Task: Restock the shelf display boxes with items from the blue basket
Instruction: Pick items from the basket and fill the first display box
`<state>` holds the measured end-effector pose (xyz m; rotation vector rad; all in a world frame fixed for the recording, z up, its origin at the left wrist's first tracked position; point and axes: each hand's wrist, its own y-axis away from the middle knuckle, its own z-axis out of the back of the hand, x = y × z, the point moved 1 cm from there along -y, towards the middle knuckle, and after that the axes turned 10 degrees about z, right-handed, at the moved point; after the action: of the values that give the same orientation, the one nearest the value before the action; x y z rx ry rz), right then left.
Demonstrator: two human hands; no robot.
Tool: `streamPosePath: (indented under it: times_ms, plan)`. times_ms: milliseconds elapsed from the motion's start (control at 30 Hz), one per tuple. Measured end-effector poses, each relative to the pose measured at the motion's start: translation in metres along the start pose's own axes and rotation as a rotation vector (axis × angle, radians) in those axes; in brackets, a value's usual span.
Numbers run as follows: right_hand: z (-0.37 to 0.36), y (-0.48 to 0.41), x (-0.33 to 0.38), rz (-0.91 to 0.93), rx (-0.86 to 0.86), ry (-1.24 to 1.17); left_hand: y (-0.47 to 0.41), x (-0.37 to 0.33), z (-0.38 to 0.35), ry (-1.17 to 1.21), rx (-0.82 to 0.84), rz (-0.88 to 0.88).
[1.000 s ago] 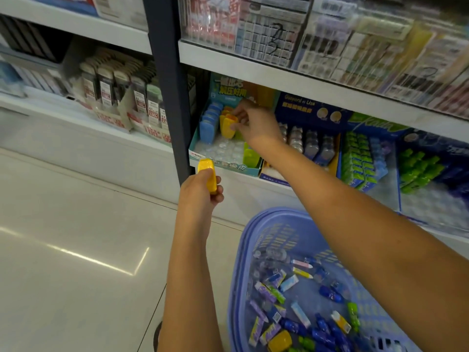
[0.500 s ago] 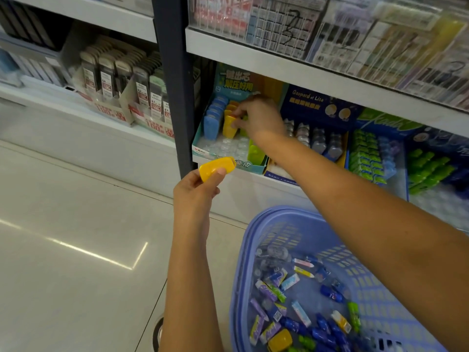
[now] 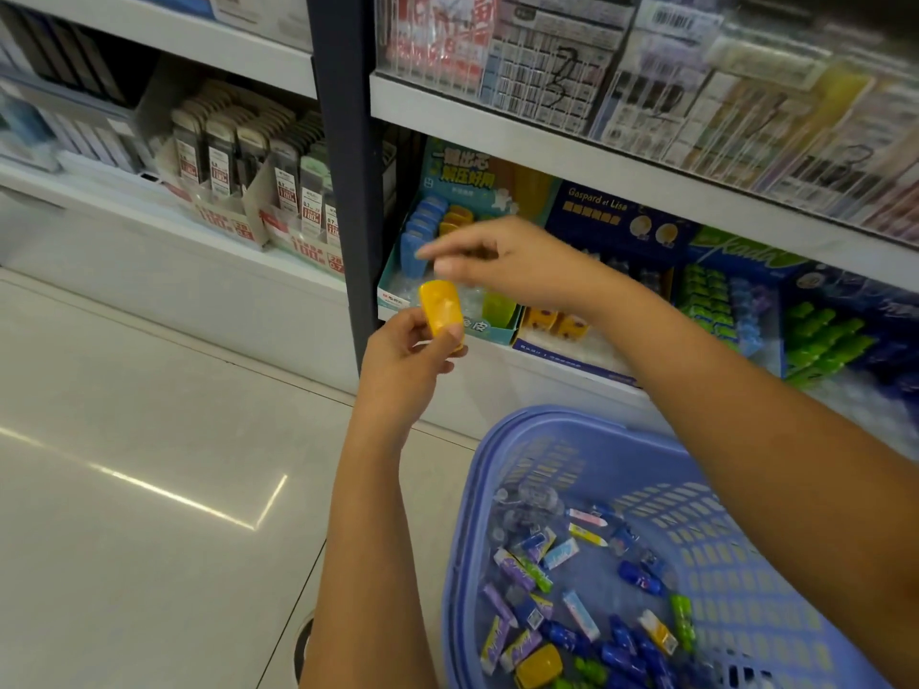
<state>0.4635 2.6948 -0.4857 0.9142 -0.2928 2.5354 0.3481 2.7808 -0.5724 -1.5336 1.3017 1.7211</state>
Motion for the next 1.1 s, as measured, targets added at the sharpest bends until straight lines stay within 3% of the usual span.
streamPosePath:
  times_ms: [67,200,333,433,567,700,1000,1100]
  plan:
    - [0.002,0.011,0.005,-0.006,0.056,-0.091,0.0,-0.005,0.0,-0.067,-0.007,-0.063]
    - [0.008,0.01,-0.002,-0.072,-0.011,-0.1,-0.004,-0.012,-0.003,-0.093,-0.05,-0.138]
    - [0.007,0.0,-0.011,-0.109,-0.144,-0.104,-0.013,-0.015,-0.005,-0.27,-0.183,-0.242]
    - [0.001,-0.015,-0.023,-0.178,-0.363,0.045,-0.019,-0.012,-0.007,-0.483,-0.278,-0.28]
    - [-0.021,-0.029,-0.031,-0.143,-0.368,0.21,-0.02,0.003,-0.012,-0.767,-0.257,-0.236]
    - [-0.037,-0.032,-0.041,-0.158,-0.372,0.411,-0.021,0.006,-0.01,-0.769,-0.256,-0.241]
    - [-0.043,-0.026,-0.051,-0.179,-0.444,0.422,-0.022,0.007,-0.008,-0.758,-0.247,-0.243]
    - [-0.043,-0.028,-0.049,-0.167,-0.423,0.542,-0.023,0.008,-0.005,-0.755,-0.235,-0.265]
